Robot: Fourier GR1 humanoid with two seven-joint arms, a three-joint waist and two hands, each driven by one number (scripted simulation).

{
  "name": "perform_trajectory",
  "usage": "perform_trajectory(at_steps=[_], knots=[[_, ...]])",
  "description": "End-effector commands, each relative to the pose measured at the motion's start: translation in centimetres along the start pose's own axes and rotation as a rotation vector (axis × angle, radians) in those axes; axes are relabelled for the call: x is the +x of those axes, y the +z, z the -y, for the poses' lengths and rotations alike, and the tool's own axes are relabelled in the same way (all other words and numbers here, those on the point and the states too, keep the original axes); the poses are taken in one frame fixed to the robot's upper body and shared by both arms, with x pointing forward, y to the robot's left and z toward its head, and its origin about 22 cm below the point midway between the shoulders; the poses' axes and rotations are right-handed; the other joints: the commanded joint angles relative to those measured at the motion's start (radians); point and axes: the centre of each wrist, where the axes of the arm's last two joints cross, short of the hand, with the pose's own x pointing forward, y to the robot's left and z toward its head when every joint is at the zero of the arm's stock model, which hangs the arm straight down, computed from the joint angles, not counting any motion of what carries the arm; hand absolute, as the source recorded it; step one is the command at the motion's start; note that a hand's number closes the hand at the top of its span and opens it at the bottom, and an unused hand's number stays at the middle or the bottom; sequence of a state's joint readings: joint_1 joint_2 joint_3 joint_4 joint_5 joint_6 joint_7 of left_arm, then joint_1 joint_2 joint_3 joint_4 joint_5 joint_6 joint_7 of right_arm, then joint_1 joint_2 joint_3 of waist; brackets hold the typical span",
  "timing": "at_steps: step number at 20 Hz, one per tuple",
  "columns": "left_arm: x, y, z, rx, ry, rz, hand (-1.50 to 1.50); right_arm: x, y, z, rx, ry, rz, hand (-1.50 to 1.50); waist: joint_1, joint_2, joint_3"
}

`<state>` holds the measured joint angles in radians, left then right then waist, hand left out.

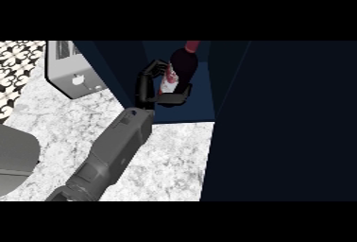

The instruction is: Pick up the wine, place it into the cabinet and close the cabinet

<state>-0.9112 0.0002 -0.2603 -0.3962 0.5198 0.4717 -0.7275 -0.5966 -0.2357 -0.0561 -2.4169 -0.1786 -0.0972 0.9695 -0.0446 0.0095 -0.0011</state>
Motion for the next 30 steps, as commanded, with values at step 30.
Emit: perform_trajectory(at_steps=[30], knots=[[0.5, -3.3, -2.4, 0.140, -0.266, -0.111, 1.50, 0.2, -0.4, -0.1, 0.079, -0.051, 0.052, -1.50, -0.052, 0.030, 0.000]])
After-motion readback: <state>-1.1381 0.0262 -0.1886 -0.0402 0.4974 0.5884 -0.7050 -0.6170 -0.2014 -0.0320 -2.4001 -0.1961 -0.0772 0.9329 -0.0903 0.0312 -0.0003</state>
